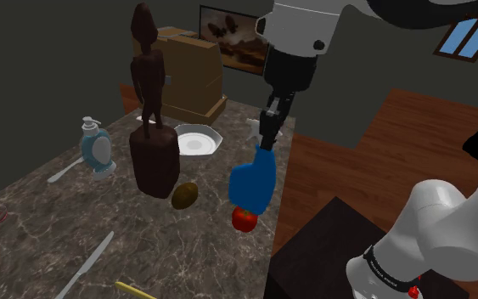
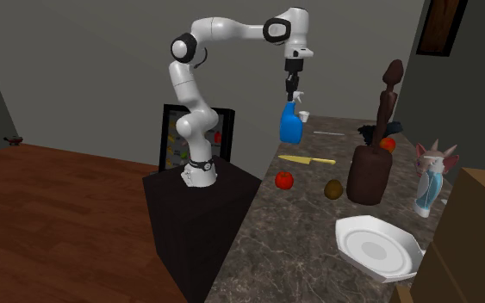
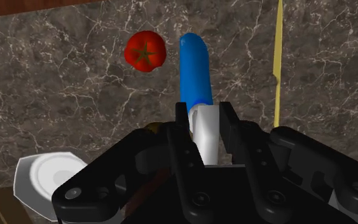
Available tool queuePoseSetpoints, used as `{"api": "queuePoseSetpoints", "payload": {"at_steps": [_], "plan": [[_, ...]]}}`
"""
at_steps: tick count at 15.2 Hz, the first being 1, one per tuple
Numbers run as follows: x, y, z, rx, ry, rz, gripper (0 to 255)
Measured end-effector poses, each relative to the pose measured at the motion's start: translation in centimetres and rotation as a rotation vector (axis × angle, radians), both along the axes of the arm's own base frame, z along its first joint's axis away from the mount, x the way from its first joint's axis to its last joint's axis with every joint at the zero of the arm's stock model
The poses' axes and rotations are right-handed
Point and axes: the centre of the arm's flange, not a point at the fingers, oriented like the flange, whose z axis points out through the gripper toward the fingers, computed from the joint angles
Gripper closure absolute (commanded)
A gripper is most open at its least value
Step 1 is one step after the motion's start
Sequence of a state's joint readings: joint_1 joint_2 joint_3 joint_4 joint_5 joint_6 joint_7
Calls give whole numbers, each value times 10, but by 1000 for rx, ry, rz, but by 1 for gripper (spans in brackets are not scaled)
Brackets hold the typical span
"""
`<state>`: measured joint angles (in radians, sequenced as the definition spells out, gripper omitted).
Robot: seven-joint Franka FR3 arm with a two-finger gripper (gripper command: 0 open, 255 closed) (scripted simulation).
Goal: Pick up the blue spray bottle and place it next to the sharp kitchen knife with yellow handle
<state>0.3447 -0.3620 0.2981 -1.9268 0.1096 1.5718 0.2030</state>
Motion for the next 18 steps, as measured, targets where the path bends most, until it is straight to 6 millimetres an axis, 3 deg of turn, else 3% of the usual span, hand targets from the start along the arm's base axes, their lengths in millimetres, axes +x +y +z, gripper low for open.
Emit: {"api": "queuePoseSetpoints", "payload": {"at_steps": [18], "plan": [[-124, 198, -65, 0, 0, 0, 255]]}}
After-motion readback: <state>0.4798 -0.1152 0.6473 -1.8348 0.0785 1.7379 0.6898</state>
